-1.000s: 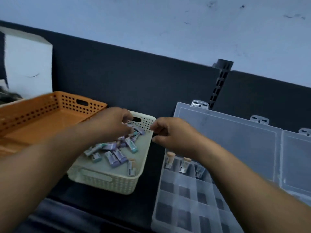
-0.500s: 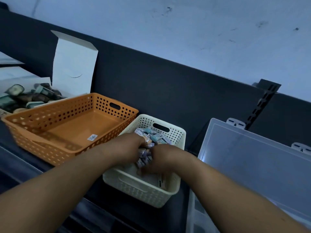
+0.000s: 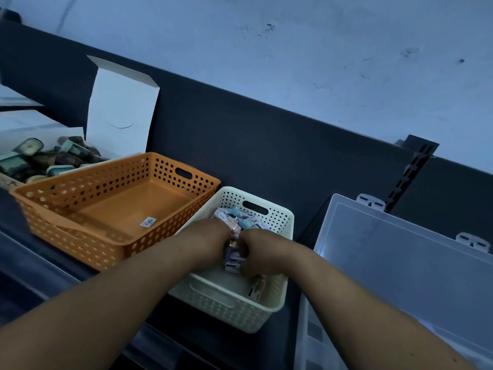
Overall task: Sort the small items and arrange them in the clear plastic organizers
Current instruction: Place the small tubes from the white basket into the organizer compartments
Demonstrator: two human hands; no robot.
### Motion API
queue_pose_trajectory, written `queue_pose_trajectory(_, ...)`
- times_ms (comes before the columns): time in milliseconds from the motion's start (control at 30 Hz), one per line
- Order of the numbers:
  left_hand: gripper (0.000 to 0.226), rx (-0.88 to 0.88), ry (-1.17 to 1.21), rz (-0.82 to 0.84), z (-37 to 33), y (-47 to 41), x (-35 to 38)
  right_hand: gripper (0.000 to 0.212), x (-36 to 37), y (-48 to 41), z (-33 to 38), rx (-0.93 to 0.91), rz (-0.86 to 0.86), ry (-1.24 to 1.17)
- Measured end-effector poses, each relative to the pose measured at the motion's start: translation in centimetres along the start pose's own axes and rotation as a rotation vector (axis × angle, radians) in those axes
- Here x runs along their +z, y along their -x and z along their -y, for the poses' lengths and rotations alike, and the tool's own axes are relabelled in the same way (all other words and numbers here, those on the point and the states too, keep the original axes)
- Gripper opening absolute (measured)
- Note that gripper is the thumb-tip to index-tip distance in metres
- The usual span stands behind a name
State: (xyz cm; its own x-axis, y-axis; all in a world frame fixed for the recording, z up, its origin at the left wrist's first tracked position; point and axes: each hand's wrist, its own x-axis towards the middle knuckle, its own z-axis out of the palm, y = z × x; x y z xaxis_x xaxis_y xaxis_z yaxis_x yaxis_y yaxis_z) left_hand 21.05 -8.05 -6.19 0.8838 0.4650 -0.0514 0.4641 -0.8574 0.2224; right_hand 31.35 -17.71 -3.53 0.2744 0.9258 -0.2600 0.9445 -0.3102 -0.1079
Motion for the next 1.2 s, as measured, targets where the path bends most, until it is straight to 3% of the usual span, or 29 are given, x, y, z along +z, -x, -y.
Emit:
queue_pose_trajectory(133, 0.016, 0.024, 0.041, -0.055, 0.1, 0.2, -0.1, 0.016, -0.6, 0.7, -1.1, 0.004, -0.182, -0.205)
queue_pose_trajectory(267, 0.009, 0.021, 0.335, -0.142, -0.4, 1.0, -1.5, 0.023, -1.7, 2.8, -3.2, 0.019, -0.322, -0.576)
queue_pose_trajectory(400, 0.003, 0.045, 0.693, -0.188, -2.9, 1.8, -3.4, 0.026, -2.6, 6.1, -5.2, 0.001, -0.33, -1.062)
queue_pose_trajectory(533, 0.002, 0.095, 0.86, -0.174, -7.0, 1.6, -4.1, 0.027, -2.4, 9.4, -7.7, 0.014, -0.354, -1.331)
queue_pose_trajectory(800, 0.008, 0.159, 1.059, -0.058, -17.0, 0.4, -3.0, 0.026, -1.5, 17.7, -13.7, 0.156, -0.505, -1.29)
queue_pose_trajectory(1000, 0.015, 0.256, 1.014, 0.011, -25.9, 0.1, -1.0, 0.022, -0.5, 23.8, -18.0, 0.249, -0.622, -1.382)
queue_pose_trajectory(1200, 0.012, 0.286, 0.983, 0.056, -32.4, -0.4, 2.0, 0.019, 1.5, 28.2, -22.2, 0.307, -0.67, -1.306)
